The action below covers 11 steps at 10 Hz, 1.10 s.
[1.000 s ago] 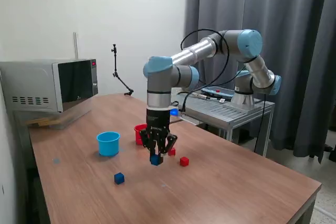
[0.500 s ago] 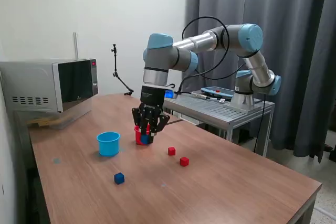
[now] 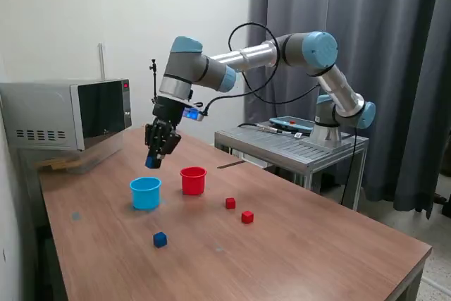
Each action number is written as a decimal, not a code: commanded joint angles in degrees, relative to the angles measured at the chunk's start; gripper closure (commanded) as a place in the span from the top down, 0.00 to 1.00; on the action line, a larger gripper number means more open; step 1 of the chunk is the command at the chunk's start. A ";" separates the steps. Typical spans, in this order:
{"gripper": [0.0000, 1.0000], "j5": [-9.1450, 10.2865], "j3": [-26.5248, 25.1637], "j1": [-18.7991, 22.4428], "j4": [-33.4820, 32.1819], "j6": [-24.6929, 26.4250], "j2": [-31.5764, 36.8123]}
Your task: Place red objects in the red bin, and blue objects in the blue bin.
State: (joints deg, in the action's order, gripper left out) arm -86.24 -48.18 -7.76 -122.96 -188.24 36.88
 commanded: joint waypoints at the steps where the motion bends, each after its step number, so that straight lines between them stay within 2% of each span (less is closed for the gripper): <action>1: 0.00 0.02 -0.07 -3.65 -2.89 2.35 -0.05; 4: 0.00 0.28 -0.51 -8.23 -4.30 3.76 -0.06; 6: 0.00 0.54 -1.56 -8.32 -4.30 3.76 0.03; 8: 0.00 1.77 -2.70 -8.32 -4.30 3.76 0.03; 10: 0.00 1.78 -3.58 -8.32 -4.30 4.29 -0.40; 11: 0.00 2.65 -3.76 -8.32 -4.30 4.55 -0.75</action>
State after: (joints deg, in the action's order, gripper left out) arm -84.31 -51.50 -16.07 -127.26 -184.09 36.53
